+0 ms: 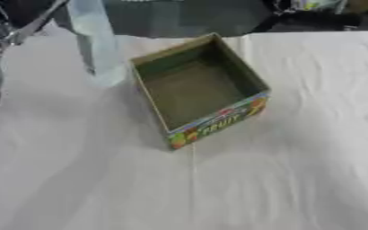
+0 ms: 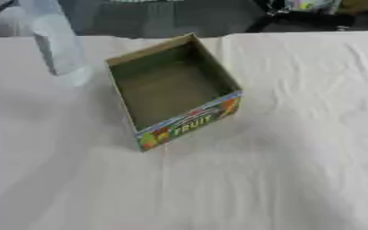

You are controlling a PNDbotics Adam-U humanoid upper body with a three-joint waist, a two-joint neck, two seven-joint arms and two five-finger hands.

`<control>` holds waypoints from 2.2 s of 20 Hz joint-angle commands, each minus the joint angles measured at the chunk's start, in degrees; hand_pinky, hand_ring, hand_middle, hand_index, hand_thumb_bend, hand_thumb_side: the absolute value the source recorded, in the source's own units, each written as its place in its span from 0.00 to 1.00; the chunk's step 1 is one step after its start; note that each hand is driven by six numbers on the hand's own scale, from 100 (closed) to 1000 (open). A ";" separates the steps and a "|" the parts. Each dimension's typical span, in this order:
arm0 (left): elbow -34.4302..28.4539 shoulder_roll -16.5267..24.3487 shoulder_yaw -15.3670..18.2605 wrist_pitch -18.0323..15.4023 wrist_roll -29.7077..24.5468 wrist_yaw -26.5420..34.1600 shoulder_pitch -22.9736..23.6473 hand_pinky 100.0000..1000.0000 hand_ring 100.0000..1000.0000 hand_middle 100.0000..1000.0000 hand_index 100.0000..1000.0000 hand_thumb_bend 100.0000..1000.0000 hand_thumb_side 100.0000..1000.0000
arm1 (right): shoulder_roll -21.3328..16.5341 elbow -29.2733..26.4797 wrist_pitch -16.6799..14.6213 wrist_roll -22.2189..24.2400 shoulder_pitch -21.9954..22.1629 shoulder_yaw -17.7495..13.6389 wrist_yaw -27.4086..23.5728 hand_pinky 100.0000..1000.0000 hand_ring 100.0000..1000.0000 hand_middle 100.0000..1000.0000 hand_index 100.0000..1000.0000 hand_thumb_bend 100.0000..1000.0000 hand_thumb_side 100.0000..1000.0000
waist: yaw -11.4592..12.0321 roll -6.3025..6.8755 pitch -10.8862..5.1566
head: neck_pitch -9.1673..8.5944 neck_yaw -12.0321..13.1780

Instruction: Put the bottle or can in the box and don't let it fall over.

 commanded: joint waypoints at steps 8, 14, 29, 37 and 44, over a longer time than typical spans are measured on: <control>6.65 -3.73 -3.11 2.46 -2.91 -0.66 -5.46 0.12 0.09 0.14 0.98 0.59 0.71 | -0.46 -0.48 -0.07 0.90 -1.93 0.37 -0.65 0.79 0.89 1.00 0.97 0.00 0.71 | -2.06 -0.52 0.11 | -1.58 2.14; 8.31 -5.11 -4.53 3.93 -4.31 -1.59 -6.44 0.12 0.09 0.14 0.96 0.58 0.72 | -0.01 -0.58 0.01 1.34 -2.92 0.71 -0.89 0.79 0.89 1.00 0.97 0.00 0.71 | -3.68 -0.60 0.71 | -2.03 3.68; 15.38 -8.11 -6.30 5.37 -7.92 -2.49 -3.73 0.08 0.02 0.10 0.87 0.55 0.75 | 0.68 -0.97 0.57 1.66 -4.09 0.90 -1.39 0.79 0.89 1.00 0.97 0.00 0.71 | -5.64 -0.13 1.27 | -2.48 4.89; 17.55 -8.69 -6.97 6.33 -7.82 -3.58 -1.28 0.06 0.00 0.08 0.88 0.55 0.74 | 0.66 -0.93 0.58 1.56 -3.77 0.61 -1.26 0.79 0.89 1.00 0.97 0.00 0.71 | -5.11 -0.06 1.39 | -2.16 4.30; 18.85 -8.42 -7.13 6.28 -7.56 -4.09 2.48 0.05 0.00 0.07 0.89 0.55 0.73 | 0.33 -0.86 0.43 1.25 -3.09 0.18 -1.13 0.79 0.89 1.00 0.97 0.00 0.71 | -4.14 -0.06 1.17 | -1.89 3.31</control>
